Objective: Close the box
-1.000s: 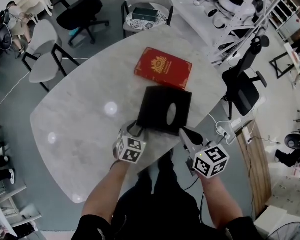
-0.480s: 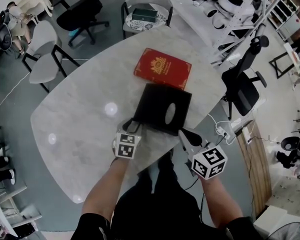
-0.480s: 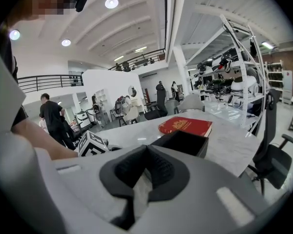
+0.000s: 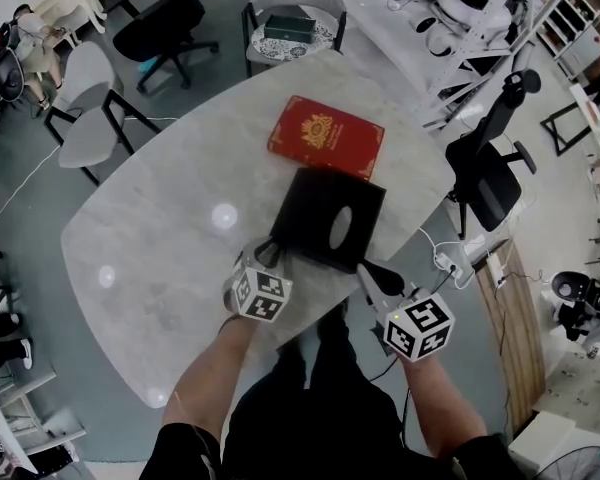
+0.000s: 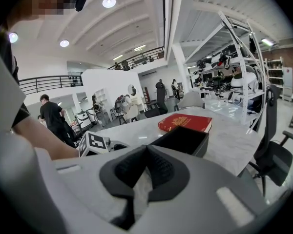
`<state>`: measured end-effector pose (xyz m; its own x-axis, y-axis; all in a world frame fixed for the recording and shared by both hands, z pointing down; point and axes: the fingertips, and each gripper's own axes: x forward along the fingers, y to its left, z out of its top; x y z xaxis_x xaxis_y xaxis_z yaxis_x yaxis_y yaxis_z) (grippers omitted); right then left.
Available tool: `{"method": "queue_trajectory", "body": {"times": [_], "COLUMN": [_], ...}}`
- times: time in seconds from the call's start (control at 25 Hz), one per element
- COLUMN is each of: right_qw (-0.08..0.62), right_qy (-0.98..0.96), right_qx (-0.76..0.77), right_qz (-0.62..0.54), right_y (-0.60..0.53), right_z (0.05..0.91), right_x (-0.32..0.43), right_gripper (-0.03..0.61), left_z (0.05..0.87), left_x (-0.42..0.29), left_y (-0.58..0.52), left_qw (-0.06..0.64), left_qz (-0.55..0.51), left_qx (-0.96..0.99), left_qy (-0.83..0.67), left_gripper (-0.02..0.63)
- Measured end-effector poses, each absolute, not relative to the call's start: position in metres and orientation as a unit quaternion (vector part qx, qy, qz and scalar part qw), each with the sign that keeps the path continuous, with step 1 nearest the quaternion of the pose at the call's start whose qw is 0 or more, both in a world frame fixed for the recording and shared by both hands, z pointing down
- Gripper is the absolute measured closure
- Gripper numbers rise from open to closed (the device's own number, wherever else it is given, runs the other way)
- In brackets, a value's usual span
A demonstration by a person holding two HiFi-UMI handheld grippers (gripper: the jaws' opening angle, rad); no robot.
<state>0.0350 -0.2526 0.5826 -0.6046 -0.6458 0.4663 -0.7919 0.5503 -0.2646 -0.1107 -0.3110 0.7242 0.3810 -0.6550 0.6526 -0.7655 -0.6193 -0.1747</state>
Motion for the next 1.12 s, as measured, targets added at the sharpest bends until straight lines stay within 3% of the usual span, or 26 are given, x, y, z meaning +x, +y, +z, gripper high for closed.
{"method": "queue_trajectory", "body": {"times": [0.32, 0.72, 1.12], "right_qw": [0.162, 0.177, 0.185], "right_qy": [-0.867, -0.873, -0.877], "right_qx": [0.412, 0.396, 0.384], "right_qz": [0.231, 0.224, 0.222], "right_y": [-0.256, -0.264, -0.274], "right_z": [0.583, 0.574, 0.573], "right_x": [0.037, 0.031, 0.034], "right_gripper": [0.577, 0.577, 0.577], "left_z": [0.712, 0.689, 0.677], "left_x": [-0.118, -0.143, -0.132], "left_y": [-0.321, -0.344, -0.353], "left_qw": [0.020, 0.130, 0.185], "left_qz": [0.379, 0.267, 0.205], "left_qx": [0.811, 0.797, 0.819], "left_qy": [-0.444, -0.526, -0.503], "left_gripper": [0.531, 0.485, 0.508]}}
